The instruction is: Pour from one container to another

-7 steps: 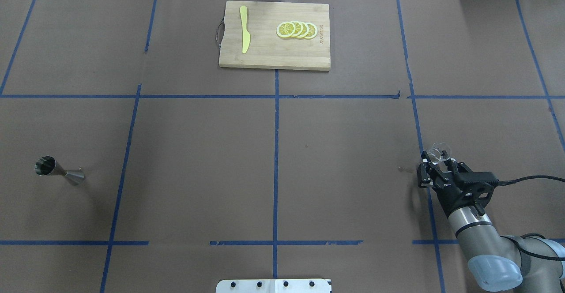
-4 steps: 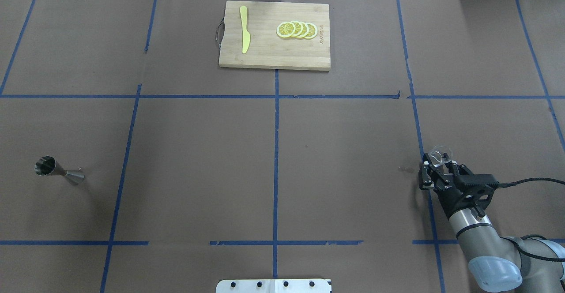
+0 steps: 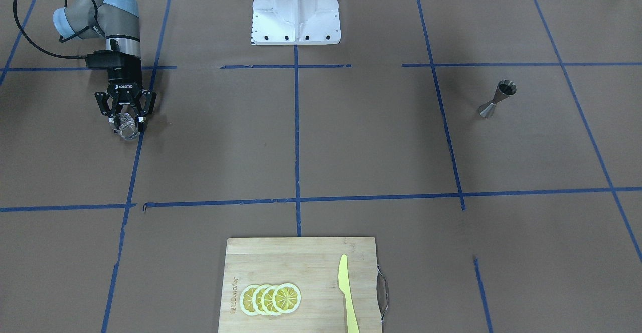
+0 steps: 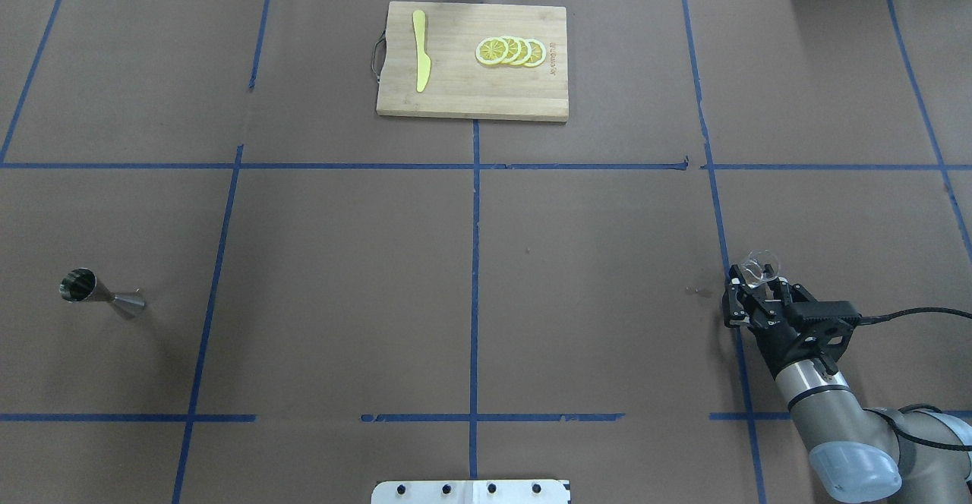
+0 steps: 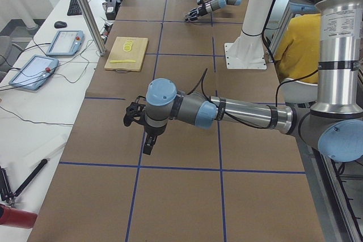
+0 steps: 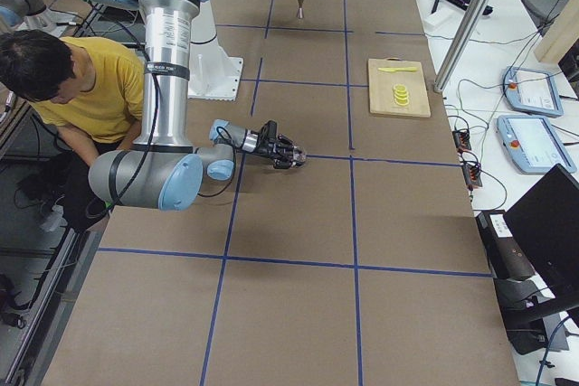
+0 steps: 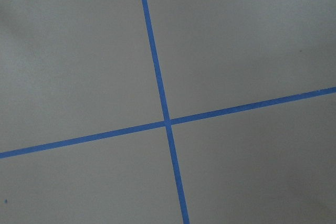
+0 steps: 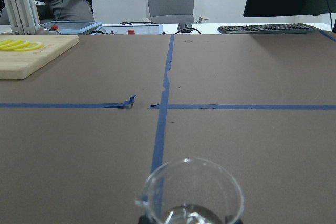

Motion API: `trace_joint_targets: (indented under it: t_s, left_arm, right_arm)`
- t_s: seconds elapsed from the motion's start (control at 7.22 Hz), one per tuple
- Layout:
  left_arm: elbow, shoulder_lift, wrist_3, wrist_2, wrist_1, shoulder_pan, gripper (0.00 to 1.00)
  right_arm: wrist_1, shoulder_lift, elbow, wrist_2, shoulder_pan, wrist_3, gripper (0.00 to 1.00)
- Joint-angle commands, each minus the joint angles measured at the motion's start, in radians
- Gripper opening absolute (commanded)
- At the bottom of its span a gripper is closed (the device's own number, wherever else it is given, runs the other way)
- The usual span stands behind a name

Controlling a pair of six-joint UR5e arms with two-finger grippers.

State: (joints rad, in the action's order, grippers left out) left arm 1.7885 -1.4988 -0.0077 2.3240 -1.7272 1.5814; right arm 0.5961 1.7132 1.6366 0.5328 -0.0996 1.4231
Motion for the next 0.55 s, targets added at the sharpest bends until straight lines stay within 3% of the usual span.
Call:
trace_joint_targets:
  t_s: [0.0, 0.42]
  left_arm:
    - [0.000, 0.000, 0.002, 0.000, -0.002, 0.002, 1.00]
    - [0.003, 0.000, 0.002, 0.000, -0.002, 0.005, 1.00]
  right_arm:
    - [-0.010, -0.001, -0.003, -0.005, 0.000, 0.000, 0.94]
    - [-0.012, -0.001, 0.000, -0.005, 0.001, -0.001, 0.99]
